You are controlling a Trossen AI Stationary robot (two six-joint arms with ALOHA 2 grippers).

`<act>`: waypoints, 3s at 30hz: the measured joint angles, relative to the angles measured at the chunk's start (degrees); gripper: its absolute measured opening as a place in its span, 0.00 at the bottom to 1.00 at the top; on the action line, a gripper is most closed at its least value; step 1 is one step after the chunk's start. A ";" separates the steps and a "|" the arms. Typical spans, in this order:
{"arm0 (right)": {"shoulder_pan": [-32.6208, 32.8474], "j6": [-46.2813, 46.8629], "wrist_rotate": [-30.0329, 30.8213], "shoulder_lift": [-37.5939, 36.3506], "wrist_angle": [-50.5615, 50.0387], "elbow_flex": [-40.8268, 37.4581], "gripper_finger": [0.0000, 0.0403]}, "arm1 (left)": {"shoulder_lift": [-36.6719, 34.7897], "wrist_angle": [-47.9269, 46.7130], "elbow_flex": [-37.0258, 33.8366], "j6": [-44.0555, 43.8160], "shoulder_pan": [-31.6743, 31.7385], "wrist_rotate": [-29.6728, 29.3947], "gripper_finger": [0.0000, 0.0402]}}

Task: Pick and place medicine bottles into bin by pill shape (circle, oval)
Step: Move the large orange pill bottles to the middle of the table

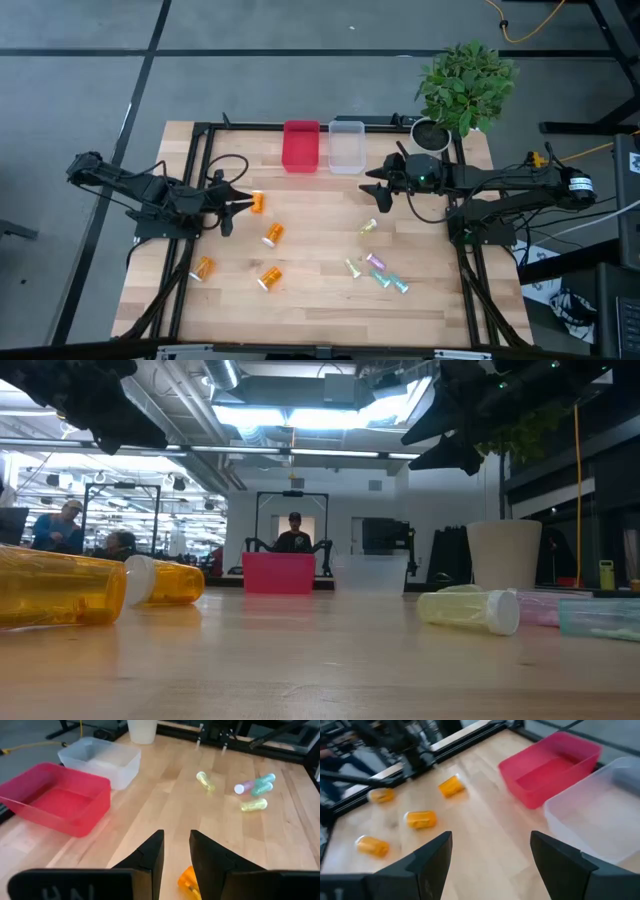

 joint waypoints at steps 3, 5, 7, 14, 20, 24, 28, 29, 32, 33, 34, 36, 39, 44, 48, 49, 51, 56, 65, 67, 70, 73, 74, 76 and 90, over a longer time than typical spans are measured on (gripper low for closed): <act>0.00 0.11 -0.11 0.01 -0.48 0.00 0.67 | -0.03 -0.33 0.00 -1.27 2.50 5.65 0.22; -0.01 0.67 -0.07 0.00 -1.11 0.00 0.67 | -0.11 -0.44 0.00 -2.23 3.82 8.53 0.22; -0.01 1.88 -0.23 0.02 -1.84 0.00 0.67 | -0.11 -0.55 0.00 -2.93 4.93 9.02 0.22; -0.82 11.55 -17.58 0.02 -5.51 0.00 0.67 | -0.11 -1.82 0.00 -5.27 9.37 9.12 0.22; -0.71 10.84 -19.61 0.04 -6.14 0.00 0.67 | -0.11 -2.60 0.00 -3.87 12.42 15.05 0.22; -0.69 10.61 -19.63 0.04 -7.94 0.00 0.67 | -0.11 -7.21 -0.01 -3.71 13.31 21.22 0.22; -0.71 8.96 -19.56 0.04 -7.84 -0.01 0.67 | -0.11 -9.53 -0.02 -3.63 13.31 21.43 0.22; -0.71 8.92 -19.56 0.04 -7.78 -0.02 0.67 | -0.11 -9.47 -0.02 -2.84 13.31 21.45 0.22; -0.68 9.51 -18.69 0.04 -7.81 -0.01 0.67 | -0.11 -9.19 -0.02 -0.04 13.31 21.45 0.22; -0.67 9.96 -18.32 0.04 -7.83 -0.01 0.67 | -0.11 -9.12 -0.02 0.41 13.31 21.28 0.22; -0.67 10.63 -18.10 0.04 -7.93 -0.02 0.67 | -0.11 -9.12 -0.02 0.45 13.31 20.91 0.22; -0.67 10.79 -18.08 0.04 -8.26 0.00 0.67 | -0.11 -9.09 -0.02 0.45 13.31 20.27 0.22; -0.67 10.52 -18.06 0.04 -8.23 -0.02 0.67 | -0.11 -9.09 -0.02 0.43 13.31 19.36 0.22; -0.67 3.85 -17.25 0.04 -8.26 -0.02 0.67 | -0.11 -9.05 -0.02 0.28 13.31 19.01 0.22; -0.67 -1.60 -12.09 0.04 -8.19 0.00 0.67 | -0.11 -9.05 -0.04 0.23 13.31 18.87 0.22; -0.69 -2.66 -10.70 0.04 -8.21 -0.02 0.67 | -0.11 -9.05 -0.04 0.19 13.31 18.85 0.22; -0.68 -3.10 -8.06 0.04 -8.21 -0.02 0.67 | -0.11 -9.03 -0.04 0.19 13.31 17.85 0.22; -0.69 -1.26 -6.03 0.04 -8.24 -0.02 0.67 | 1.44 -7.46 -0.04 -2.53 13.16 13.71 0.22; -0.68 -2.60 -5.98 0.02 -7.72 -1.32 0.67 | 7.35 -2.38 -0.09 -0.43 9.21 13.45 0.22; -0.69 -2.60 -5.97 0.02 -7.20 -2.52 0.67 | 8.41 -3.41 -0.09 -0.29 8.50 13.47 0.22; -0.67 0.35 -5.87 0.02 -6.43 -4.32 0.67 | 9.45 -4.99 -0.09 -2.39 7.69 13.48 0.22; -0.67 4.57 -5.86 0.02 -6.36 -6.00 0.67 | 9.84 -8.38 -0.09 -9.24 6.76 15.53 0.22; -0.67 5.59 -5.90 0.02 -6.37 -6.48 0.67 | 9.82 -10.14 -0.09 -11.85 6.34 17.43 0.22; -0.67 7.04 -5.88 0.02 -6.35 -7.28 0.67 | 9.82 -13.87 -0.09 -16.87 5.34 22.79 0.22; -0.68 7.77 -5.90 0.02 -0.76 -7.89 0.67 | 10.93 -19.78 -0.09 -62.51 -10.59 56.91 0.22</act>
